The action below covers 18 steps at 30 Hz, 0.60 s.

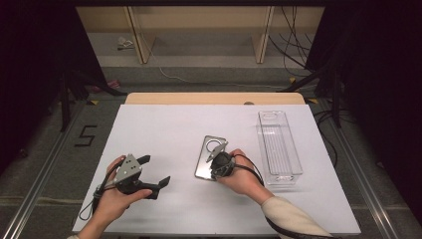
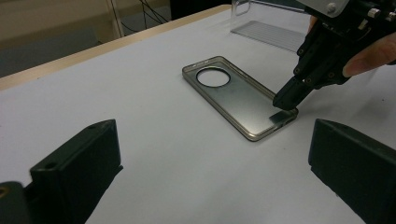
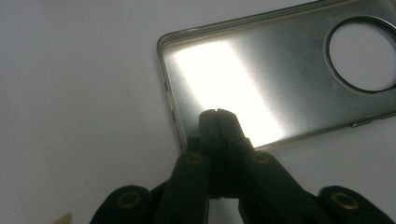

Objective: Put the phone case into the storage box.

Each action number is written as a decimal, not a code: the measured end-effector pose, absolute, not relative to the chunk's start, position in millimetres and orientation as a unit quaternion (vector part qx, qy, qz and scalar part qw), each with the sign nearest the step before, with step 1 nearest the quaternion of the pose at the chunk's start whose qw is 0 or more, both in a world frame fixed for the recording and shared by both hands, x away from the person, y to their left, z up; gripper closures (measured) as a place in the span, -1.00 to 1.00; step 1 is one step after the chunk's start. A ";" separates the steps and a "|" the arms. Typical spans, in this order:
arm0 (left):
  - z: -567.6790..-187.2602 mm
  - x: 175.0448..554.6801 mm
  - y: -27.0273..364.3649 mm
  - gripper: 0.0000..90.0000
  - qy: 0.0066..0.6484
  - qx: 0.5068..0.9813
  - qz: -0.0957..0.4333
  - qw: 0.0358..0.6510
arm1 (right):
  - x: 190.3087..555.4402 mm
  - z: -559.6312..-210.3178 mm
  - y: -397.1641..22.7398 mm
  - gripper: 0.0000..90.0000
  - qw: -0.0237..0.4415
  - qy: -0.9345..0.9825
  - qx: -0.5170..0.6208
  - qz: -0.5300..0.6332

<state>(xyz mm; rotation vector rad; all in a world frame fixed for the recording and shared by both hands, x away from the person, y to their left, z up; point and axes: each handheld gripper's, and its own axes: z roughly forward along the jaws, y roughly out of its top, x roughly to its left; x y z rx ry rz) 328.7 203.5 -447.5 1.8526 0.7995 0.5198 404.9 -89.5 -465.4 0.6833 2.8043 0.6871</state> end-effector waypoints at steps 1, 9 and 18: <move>-447.5 328.8 203.5 -0.96 0.330 0.768 0.215 0.504 | 405.1 -465.2 -90.2 1.00 0.086 0.941 0.232 0.230; -447.7 328.8 203.2 -0.96 0.330 0.769 0.214 0.504 | 407.2 -464.4 -95.7 1.00 0.088 0.942 0.236 0.221; -447.7 328.5 203.0 -0.95 0.331 0.768 0.213 0.504 | 408.4 -464.4 -98.1 1.00 0.085 0.942 0.241 0.217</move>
